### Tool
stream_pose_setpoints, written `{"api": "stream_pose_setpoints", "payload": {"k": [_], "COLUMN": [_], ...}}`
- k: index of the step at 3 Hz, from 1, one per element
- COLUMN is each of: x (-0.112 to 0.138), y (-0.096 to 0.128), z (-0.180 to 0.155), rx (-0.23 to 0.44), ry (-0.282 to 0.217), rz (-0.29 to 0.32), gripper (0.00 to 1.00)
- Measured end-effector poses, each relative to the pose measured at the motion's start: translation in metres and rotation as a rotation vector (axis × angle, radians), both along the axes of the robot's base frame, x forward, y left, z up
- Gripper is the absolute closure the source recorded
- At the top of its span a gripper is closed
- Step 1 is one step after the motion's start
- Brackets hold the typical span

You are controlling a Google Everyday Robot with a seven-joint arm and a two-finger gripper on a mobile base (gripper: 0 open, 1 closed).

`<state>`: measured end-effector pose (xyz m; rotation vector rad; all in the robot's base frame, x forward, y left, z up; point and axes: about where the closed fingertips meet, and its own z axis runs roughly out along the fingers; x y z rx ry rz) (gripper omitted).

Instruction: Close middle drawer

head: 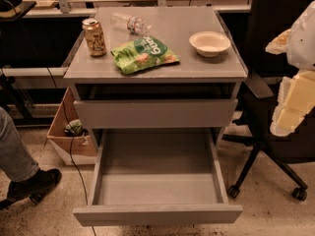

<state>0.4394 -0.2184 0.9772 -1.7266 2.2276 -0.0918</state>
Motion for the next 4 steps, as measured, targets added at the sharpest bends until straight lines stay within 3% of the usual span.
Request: {"api": "stream_pose_setpoints", "payload": {"k": [1,2,3,4], "x": [-0.004,-0.012,-0.017,-0.014], "y": [0.003,0.026,0.061,0.091], "z": [-0.032,-0.096,-0.166,-0.219], "rx": [0.017,0.077,0.144,0.187], "ry": [0.006,0.012,0.02,0.02], "rz": [0.018,0.094,0.187,0.236], "gripper": [0.0,0.0,0.0,0.0]}}
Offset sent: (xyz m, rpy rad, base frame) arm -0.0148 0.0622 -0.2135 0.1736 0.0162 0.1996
